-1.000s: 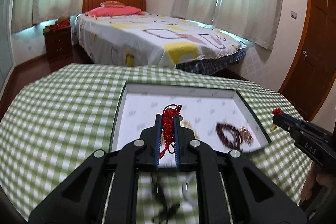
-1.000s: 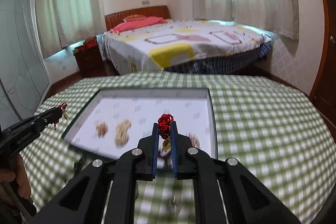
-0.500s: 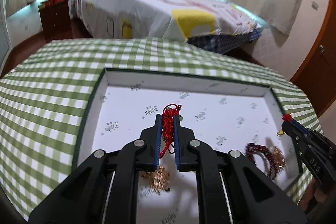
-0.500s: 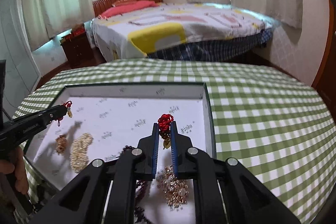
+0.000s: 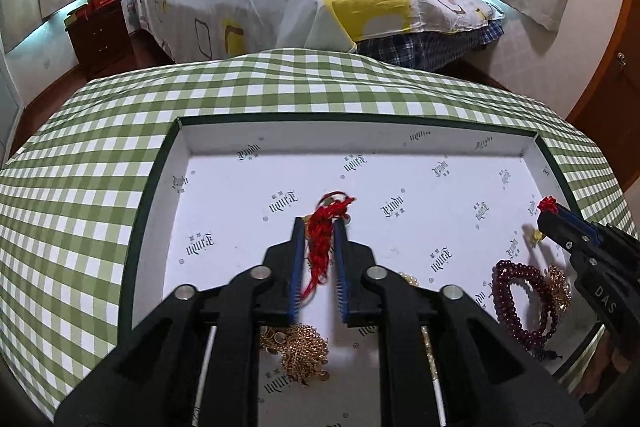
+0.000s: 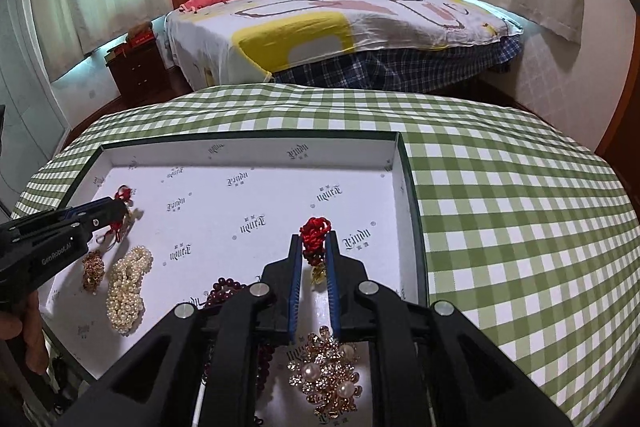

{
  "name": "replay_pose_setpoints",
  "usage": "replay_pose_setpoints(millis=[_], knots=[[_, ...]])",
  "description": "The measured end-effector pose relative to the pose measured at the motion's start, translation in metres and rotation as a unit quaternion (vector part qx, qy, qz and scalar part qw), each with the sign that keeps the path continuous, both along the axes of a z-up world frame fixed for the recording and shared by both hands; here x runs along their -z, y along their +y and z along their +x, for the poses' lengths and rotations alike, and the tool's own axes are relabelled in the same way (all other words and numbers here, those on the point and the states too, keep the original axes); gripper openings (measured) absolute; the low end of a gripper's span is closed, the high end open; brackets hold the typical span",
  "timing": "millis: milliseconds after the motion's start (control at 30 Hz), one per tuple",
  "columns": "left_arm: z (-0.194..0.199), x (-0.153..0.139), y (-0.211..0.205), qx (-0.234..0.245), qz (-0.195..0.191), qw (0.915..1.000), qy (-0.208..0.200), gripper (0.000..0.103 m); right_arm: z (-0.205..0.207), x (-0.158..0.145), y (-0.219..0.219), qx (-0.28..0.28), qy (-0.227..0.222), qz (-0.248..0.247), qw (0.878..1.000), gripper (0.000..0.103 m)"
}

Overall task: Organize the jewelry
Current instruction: 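Lower and open the left tool over the box while the right releases its tassel, then withdraw both open tools from the box toward the remaining jewelry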

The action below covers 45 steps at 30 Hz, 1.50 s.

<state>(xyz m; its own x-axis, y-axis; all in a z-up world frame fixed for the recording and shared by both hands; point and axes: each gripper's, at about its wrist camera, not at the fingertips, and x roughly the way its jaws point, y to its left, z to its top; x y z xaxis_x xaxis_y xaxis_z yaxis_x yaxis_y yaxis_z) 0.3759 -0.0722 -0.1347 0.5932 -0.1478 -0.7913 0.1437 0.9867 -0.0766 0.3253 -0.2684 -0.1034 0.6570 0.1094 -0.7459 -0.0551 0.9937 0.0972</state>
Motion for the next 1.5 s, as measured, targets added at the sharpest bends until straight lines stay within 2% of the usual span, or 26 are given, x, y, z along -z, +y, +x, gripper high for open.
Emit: replay_pose_setpoints(millis=[167,300,467,600,767,933,1167,1500], knots=[[-0.004,-0.002,0.002,-0.002,-0.005,1.0000,-0.006,0.036,0.000,0.000,0.000,0.001,-0.002,-0.008,1.000,0.033],[-0.011,-0.007,0.002,0.001,-0.012,0.9998,-0.016,0.041,-0.004,-0.004,-0.002,0.003,-0.013,-0.006,1.000,0.039],[-0.031,-0.025,0.010,-0.004,-0.028,0.9983,-0.051,0.056,-0.020,-0.017,-0.002,0.007,-0.041,-0.004,0.999,0.046],[-0.057,-0.044,0.020,-0.009,-0.046,0.9948,-0.090,0.059,-0.038,-0.030,-0.002,0.013,-0.064,-0.005,0.998,0.047],[-0.084,-0.060,0.027,-0.017,-0.047,0.9918,-0.117,0.062,-0.056,-0.042,0.001,0.020,-0.088,-0.010,0.996,0.052],[-0.106,-0.069,0.036,-0.027,-0.050,0.9897,-0.132,0.067,-0.075,-0.049,0.007,0.020,-0.101,-0.022,0.994,0.054],[-0.138,-0.074,0.050,-0.035,-0.055,0.9867,-0.149,0.069,-0.103,-0.054,0.015,0.019,-0.113,-0.027,0.993,0.055],[-0.180,-0.061,0.059,-0.045,-0.043,0.9877,-0.143,0.069,-0.137,-0.043,0.021,0.017,-0.107,-0.033,0.994,0.055]])
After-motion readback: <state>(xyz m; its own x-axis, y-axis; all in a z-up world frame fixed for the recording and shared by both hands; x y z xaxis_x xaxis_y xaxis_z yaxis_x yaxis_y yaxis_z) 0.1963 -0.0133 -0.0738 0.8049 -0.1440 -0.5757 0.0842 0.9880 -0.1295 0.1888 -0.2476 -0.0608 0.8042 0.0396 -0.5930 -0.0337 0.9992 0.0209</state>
